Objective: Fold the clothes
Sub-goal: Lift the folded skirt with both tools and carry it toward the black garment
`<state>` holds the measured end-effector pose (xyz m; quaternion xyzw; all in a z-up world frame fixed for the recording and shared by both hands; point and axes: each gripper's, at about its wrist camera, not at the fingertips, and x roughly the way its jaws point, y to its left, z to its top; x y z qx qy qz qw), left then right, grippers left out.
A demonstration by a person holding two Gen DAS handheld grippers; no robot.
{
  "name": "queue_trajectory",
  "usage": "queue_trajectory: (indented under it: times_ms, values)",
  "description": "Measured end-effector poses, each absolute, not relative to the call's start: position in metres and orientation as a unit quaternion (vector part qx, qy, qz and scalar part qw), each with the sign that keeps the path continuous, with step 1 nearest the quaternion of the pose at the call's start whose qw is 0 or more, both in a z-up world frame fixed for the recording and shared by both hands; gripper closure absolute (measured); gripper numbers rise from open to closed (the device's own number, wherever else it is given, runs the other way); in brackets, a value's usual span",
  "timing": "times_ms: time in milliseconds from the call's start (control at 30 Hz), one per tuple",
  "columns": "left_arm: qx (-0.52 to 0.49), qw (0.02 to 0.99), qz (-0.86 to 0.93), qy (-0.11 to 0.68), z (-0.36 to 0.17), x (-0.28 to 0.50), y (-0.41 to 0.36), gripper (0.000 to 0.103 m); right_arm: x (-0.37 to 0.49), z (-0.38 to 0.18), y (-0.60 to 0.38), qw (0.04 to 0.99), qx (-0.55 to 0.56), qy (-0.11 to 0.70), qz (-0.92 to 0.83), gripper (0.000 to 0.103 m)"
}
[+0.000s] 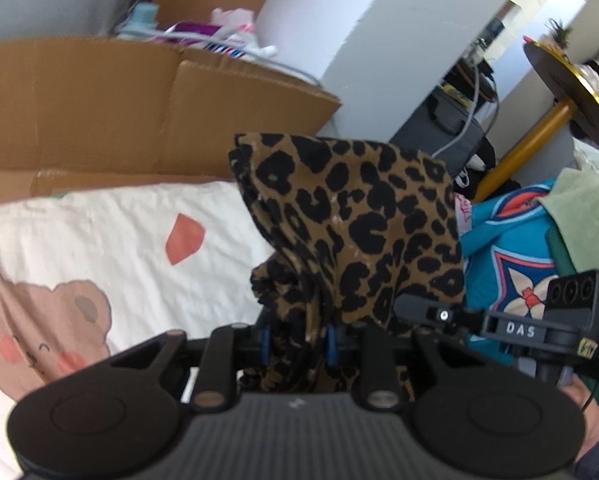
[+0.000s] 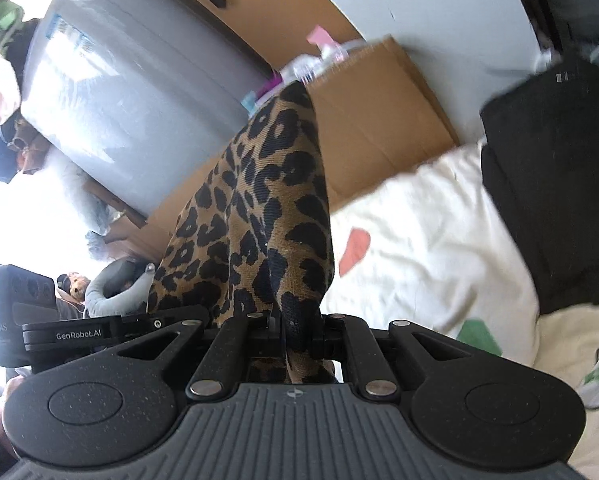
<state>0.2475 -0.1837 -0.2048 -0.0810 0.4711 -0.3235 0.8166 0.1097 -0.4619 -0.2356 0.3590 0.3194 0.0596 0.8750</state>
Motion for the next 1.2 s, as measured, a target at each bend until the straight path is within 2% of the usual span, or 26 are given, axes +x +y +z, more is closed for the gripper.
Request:
queue_trajectory:
  times_ms: [233,633,867,1200]
  values:
    - [-0.075,0.823,-0.332,0.455,-0.18,0.238,-0.213,0.077,0.096,-0.209,-0.485,0.891,0.349,0.287,0.042,0.096]
    - [-0.066,0.813,-0.357,0.454,-0.169,0.221,-0.286,0.077,0.048,-0.185,-0.54,0.905,0.334,0.263,-0.021,0.096]
    - [-0.075,0.793,-0.391,0.46,-0.183,0.21,-0.335,0.077,0.012,-0.177,-0.576,0.916,0.309,0.244,-0.076,0.096]
    - [-0.106,0.774,-0.404,0.476,-0.221,0.221,-0.383,0.078,0.009,-0.189,-0.615,0.918,0.285,0.241,-0.137,0.096]
